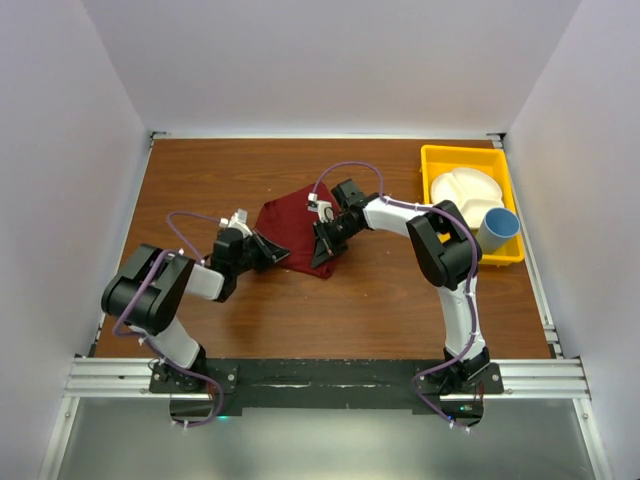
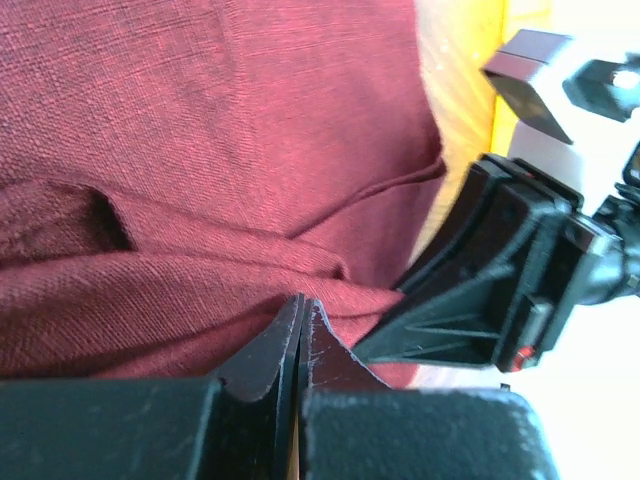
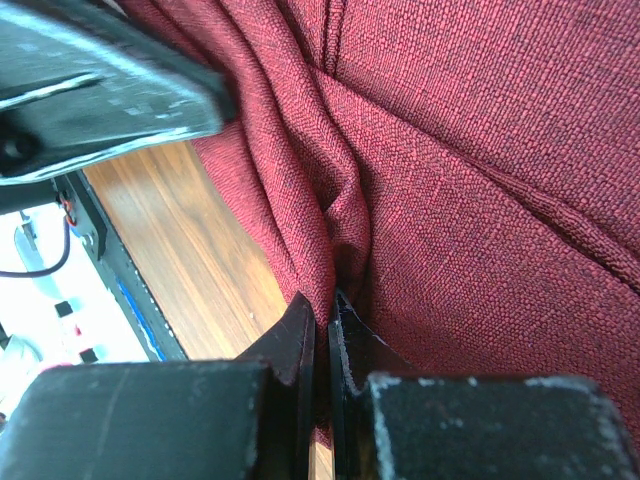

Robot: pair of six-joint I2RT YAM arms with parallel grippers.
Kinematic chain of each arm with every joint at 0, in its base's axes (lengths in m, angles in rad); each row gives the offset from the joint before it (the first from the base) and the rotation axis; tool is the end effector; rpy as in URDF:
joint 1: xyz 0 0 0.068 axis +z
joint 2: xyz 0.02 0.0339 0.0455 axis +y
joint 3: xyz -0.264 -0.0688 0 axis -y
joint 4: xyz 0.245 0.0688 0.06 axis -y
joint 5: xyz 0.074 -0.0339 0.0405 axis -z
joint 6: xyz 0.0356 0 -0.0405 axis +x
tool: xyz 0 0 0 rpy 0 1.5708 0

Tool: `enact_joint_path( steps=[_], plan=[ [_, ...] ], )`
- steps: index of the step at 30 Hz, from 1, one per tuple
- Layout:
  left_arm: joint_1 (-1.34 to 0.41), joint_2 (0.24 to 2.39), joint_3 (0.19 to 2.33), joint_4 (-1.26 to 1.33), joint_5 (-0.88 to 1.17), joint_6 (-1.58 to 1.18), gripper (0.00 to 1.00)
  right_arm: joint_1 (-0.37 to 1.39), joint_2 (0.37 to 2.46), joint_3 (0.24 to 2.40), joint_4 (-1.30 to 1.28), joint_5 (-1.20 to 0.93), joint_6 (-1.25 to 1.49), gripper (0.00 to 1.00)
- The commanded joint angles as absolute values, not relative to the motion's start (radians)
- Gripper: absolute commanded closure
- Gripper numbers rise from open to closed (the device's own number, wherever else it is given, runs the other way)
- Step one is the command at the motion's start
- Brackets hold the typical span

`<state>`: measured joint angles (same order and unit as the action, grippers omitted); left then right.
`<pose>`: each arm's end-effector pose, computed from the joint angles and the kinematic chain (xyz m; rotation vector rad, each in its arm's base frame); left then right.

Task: Fold the napkin, place the utensils inside, and roll it up
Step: Roll the napkin with the utensil

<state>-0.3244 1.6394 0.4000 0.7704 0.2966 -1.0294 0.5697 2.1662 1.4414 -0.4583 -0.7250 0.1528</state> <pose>0.2535 -0.0962 0.1159 -0.5726 2.1440 -1.1077 0.3488 0.2514 0.1214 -0.7839 2.6980 1.1884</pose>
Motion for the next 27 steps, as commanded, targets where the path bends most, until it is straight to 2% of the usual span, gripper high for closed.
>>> enact_joint_path(
  steps=[1, 9, 13, 17, 21, 24, 25, 27],
  plan=[
    [-0.331, 1.695, 0.449, 0.718, 0.232, -1.048, 1.0, 0.586, 2.263, 1.371, -0.575, -0.423, 0.072, 1.0],
    [-0.331, 1.842, 0.583, 0.335, 0.152, -0.979, 1.0, 0.586, 2.24, 1.394, -0.595, -0.42, 0.061, 1.0],
    [-0.331, 1.879, 0.569, 0.318, 0.156, -0.969, 1.0, 0.587, 2.198, 1.408, -0.627, -0.413, 0.057, 0.99],
    [-0.331, 1.902, 0.546, 0.342, 0.161, -0.963, 1.0, 0.586, 2.149, 1.427, -0.66, -0.407, 0.055, 0.91],
    [-0.331, 1.927, 0.542, 0.35, 0.164, -0.963, 1.0, 0.586, 2.108, 1.44, -0.703, -0.342, 0.043, 0.72],
    [-0.331, 1.928, 0.546, 0.345, 0.166, -0.959, 1.0, 0.588, 2.034, 1.443, -0.719, -0.275, 0.037, 0.61],
    [-0.331, 1.928, 0.548, 0.341, 0.166, -0.959, 1.0, 0.591, 2.016, 1.445, -0.719, -0.214, 0.034, 0.52],
    [-0.331, 1.928, 0.558, 0.327, 0.167, -0.953, 1.0, 0.6, 1.959, 1.456, -0.718, -0.17, 0.017, 0.46]
  ],
)
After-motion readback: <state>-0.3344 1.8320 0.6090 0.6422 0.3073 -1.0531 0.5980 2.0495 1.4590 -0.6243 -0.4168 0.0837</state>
